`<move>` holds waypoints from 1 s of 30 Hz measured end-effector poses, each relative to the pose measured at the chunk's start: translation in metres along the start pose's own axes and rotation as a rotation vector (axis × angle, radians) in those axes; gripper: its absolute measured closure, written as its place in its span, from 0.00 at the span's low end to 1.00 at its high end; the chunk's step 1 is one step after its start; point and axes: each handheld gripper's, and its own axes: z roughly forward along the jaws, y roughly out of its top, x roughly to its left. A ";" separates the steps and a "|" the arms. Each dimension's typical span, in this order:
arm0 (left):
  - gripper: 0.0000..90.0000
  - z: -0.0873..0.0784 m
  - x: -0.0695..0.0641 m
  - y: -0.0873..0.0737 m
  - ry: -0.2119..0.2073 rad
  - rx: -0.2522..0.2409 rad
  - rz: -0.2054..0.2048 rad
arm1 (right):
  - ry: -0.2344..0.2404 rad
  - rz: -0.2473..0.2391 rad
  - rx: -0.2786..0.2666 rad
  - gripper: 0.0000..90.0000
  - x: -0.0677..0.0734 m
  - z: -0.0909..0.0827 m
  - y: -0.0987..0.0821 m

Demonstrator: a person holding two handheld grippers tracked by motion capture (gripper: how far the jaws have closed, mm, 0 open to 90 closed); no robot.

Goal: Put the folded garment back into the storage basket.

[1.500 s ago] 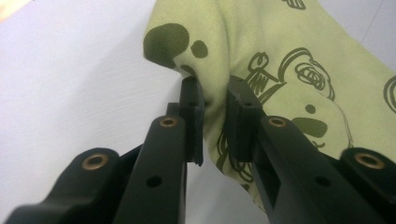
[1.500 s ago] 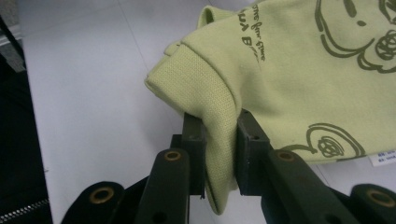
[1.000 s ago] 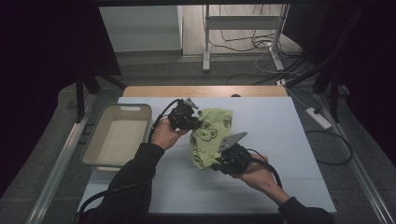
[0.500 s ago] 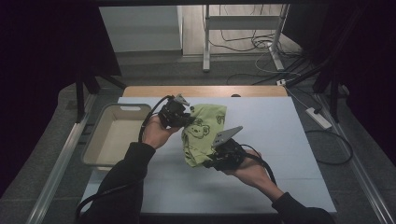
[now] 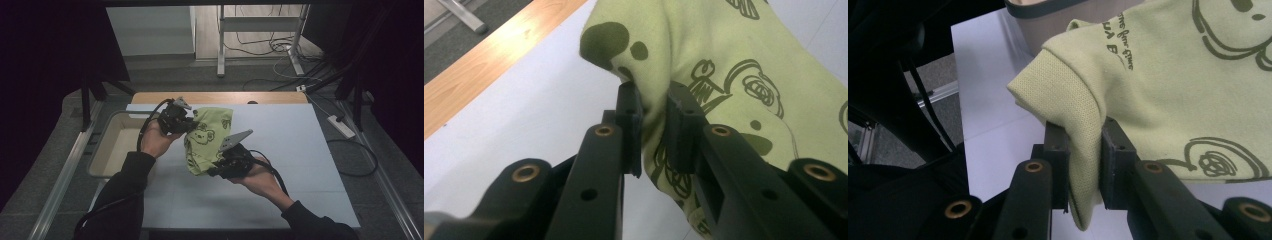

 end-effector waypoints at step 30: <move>0.87 -0.036 0.036 -0.026 0.096 -0.009 -0.068 | 0.058 -0.007 -0.032 0.86 0.002 0.035 0.048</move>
